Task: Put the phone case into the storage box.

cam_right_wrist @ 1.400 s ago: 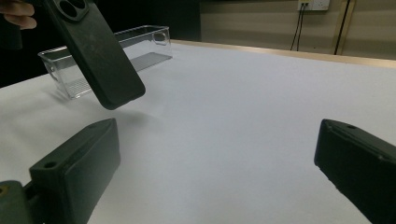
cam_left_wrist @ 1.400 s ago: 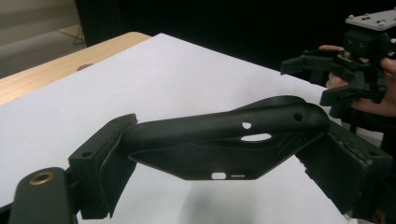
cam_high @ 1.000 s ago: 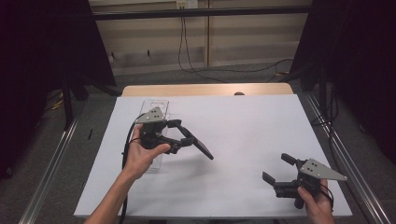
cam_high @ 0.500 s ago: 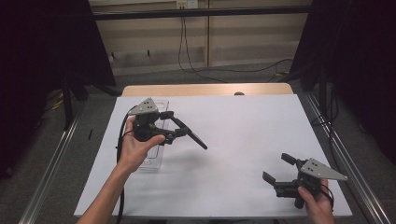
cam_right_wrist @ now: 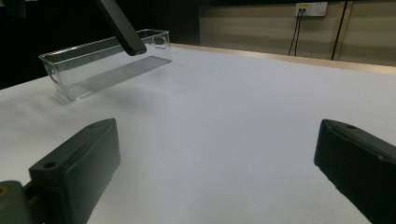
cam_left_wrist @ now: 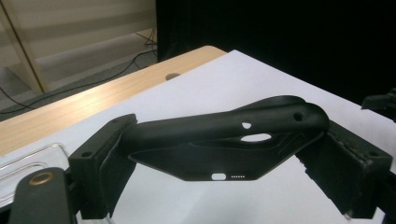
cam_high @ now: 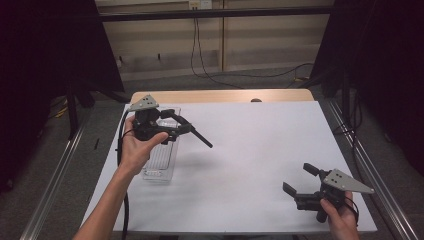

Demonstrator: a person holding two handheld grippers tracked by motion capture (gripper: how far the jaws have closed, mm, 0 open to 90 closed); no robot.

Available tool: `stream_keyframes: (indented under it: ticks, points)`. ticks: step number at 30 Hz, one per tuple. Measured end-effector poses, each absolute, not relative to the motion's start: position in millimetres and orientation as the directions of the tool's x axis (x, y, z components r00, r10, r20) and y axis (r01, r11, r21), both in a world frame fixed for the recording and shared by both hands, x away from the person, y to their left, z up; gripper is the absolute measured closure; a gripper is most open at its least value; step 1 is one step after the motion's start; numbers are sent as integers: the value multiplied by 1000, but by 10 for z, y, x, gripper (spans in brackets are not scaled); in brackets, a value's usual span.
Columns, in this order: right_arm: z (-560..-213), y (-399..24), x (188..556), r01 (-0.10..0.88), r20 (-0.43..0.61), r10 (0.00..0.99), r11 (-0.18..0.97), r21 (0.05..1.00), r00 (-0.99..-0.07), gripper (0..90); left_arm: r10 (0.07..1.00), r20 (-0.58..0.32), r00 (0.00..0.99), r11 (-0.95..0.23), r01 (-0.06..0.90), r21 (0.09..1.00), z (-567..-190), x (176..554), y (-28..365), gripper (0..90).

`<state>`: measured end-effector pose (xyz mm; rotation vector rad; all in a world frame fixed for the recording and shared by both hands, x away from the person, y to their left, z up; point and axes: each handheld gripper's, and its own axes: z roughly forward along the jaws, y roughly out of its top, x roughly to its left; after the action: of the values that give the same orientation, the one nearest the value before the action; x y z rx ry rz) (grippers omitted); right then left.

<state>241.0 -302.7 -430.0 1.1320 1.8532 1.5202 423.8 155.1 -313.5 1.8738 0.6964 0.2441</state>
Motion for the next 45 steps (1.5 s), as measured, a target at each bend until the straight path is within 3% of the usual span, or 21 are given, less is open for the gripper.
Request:
stream_keyframes:
  ticks: [18,45]
  points:
    - [-4317,-3084,2411,279,99,879,40,960,-467,0,646,-165,746,-201,375,905,-2939,4364,1825,139]
    - [-4327,-3081,2411,286,105,874,41,957,-475,0,770,-123,626,-175,393,903,-2742,4539,2151,139]
